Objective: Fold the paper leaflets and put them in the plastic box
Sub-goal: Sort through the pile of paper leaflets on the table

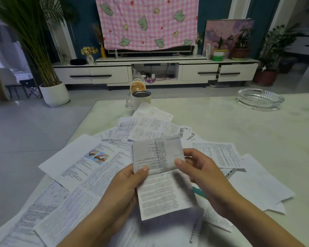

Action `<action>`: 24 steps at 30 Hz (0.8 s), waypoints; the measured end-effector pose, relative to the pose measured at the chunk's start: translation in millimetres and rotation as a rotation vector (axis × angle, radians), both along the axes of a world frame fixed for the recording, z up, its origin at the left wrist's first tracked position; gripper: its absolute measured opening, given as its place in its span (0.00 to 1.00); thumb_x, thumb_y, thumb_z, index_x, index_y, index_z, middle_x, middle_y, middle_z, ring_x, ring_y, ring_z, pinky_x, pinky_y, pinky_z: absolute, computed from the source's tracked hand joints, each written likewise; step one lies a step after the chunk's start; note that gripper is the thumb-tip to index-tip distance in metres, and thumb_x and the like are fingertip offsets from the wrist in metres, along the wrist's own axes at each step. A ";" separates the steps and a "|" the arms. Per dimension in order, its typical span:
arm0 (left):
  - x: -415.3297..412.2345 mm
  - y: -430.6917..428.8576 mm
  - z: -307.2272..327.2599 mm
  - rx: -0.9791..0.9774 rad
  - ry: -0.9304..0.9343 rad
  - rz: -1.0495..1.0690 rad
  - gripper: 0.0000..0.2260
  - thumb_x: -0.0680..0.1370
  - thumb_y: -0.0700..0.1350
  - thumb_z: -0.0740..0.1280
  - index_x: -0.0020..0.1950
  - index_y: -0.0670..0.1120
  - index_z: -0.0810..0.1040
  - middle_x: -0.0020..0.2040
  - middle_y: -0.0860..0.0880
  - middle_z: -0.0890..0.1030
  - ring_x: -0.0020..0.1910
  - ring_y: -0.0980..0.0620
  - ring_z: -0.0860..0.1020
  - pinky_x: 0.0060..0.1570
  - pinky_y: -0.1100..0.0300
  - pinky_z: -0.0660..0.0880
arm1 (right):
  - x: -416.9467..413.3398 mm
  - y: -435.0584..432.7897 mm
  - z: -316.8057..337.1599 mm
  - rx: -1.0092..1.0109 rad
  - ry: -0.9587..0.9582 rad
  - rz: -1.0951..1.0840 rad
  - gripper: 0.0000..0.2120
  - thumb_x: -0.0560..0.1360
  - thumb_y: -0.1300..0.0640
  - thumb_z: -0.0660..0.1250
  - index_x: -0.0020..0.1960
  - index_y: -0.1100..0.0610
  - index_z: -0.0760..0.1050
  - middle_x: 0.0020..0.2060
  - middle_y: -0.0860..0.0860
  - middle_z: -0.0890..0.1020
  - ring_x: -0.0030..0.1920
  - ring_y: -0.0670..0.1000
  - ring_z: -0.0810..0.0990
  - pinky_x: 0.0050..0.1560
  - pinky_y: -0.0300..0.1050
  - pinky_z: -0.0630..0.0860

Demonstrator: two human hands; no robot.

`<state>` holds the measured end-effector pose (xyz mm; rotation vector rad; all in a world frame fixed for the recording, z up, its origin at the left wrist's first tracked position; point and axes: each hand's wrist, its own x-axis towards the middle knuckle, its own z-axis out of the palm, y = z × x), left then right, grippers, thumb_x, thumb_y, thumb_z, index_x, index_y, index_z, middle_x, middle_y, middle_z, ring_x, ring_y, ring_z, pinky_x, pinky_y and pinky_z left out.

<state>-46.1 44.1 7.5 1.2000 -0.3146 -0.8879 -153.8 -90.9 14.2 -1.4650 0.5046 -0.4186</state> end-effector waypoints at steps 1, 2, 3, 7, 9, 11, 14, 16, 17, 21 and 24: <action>2.3 0.4 2.2 -0.016 0.019 0.004 0.11 0.76 0.38 0.60 0.53 0.38 0.79 0.49 0.41 0.84 0.47 0.45 0.83 0.46 0.56 0.81 | -0.9 -2.9 1.1 -0.021 0.007 -0.015 0.12 0.74 0.54 0.66 0.57 0.54 0.76 0.49 0.47 0.84 0.50 0.47 0.82 0.44 0.34 0.78; 4.5 1.0 4.4 -0.030 0.038 0.001 0.10 0.76 0.38 0.60 0.53 0.38 0.79 0.49 0.40 0.84 0.46 0.45 0.83 0.44 0.56 0.81 | -2.0 -5.5 1.6 -0.035 0.024 -0.004 0.16 0.72 0.50 0.67 0.59 0.53 0.75 0.50 0.46 0.83 0.51 0.46 0.82 0.47 0.35 0.78; 5.5 1.9 7.2 -0.040 0.047 -0.014 0.10 0.76 0.38 0.60 0.54 0.38 0.78 0.49 0.40 0.84 0.46 0.45 0.83 0.43 0.56 0.81 | -3.1 -7.3 1.1 -0.030 0.047 0.030 0.23 0.68 0.47 0.69 0.61 0.52 0.74 0.52 0.46 0.83 0.52 0.46 0.82 0.50 0.38 0.78; 5.8 3.8 6.4 -0.031 -0.042 -0.097 0.14 0.74 0.41 0.61 0.56 0.39 0.78 0.51 0.41 0.83 0.51 0.44 0.82 0.48 0.57 0.80 | -2.6 -3.0 2.3 0.207 0.052 0.198 0.23 0.67 0.54 0.71 0.62 0.56 0.74 0.53 0.51 0.83 0.53 0.51 0.82 0.51 0.41 0.79; 2.6 4.3 4.6 0.042 -0.137 -0.134 0.12 0.75 0.42 0.62 0.56 0.41 0.79 0.50 0.43 0.84 0.50 0.46 0.83 0.48 0.57 0.80 | -0.4 0.0 -0.3 0.260 0.036 0.199 0.19 0.69 0.59 0.69 0.60 0.59 0.76 0.52 0.54 0.84 0.52 0.54 0.83 0.50 0.41 0.80; 0.9 4.1 5.5 0.111 -0.263 -0.128 0.11 0.76 0.43 0.62 0.55 0.43 0.79 0.48 0.46 0.85 0.47 0.49 0.83 0.47 0.59 0.80 | 1.3 -0.7 -5.1 0.239 0.042 0.138 0.16 0.70 0.62 0.69 0.58 0.61 0.77 0.50 0.55 0.84 0.51 0.54 0.83 0.49 0.41 0.80; 5.6 5.0 11.1 0.129 -0.471 0.048 0.08 0.78 0.40 0.61 0.50 0.45 0.81 0.43 0.49 0.85 0.41 0.55 0.83 0.39 0.66 0.79 | 0.5 -7.5 -5.3 0.209 0.031 0.049 0.18 0.68 0.61 0.69 0.57 0.62 0.77 0.49 0.55 0.84 0.51 0.55 0.83 0.51 0.45 0.80; 12.4 6.5 11.3 0.127 -0.586 0.200 0.07 0.77 0.42 0.64 0.50 0.48 0.80 0.47 0.51 0.84 0.45 0.57 0.82 0.41 0.66 0.79 | -2.0 -13.6 -1.2 0.227 -0.002 0.048 0.20 0.65 0.59 0.70 0.57 0.60 0.77 0.50 0.54 0.84 0.52 0.55 0.83 0.51 0.47 0.80; 14.7 6.9 9.0 0.133 -0.592 0.222 0.07 0.75 0.47 0.65 0.53 0.52 0.79 0.51 0.53 0.83 0.49 0.58 0.81 0.45 0.65 0.79 | -3.2 -16.2 1.2 0.227 -0.022 0.063 0.21 0.65 0.59 0.69 0.57 0.60 0.77 0.50 0.54 0.84 0.52 0.54 0.83 0.51 0.47 0.80; 11.5 3.8 6.5 0.025 -0.158 -0.119 0.23 0.71 0.58 0.66 0.62 0.49 0.75 0.58 0.48 0.81 0.56 0.49 0.80 0.55 0.53 0.78 | -3.1 -14.5 1.7 0.199 -0.062 0.066 0.19 0.66 0.60 0.70 0.57 0.60 0.77 0.50 0.54 0.84 0.51 0.54 0.83 0.50 0.45 0.80; 6.0 1.5 3.8 0.032 -0.083 -0.217 0.17 0.76 0.49 0.66 0.63 0.44 0.75 0.56 0.44 0.82 0.55 0.43 0.80 0.57 0.48 0.76 | 0.4 -7.5 -4.5 0.044 -0.036 -0.022 0.12 0.71 0.62 0.68 0.55 0.59 0.78 0.48 0.54 0.85 0.50 0.55 0.83 0.51 0.46 0.80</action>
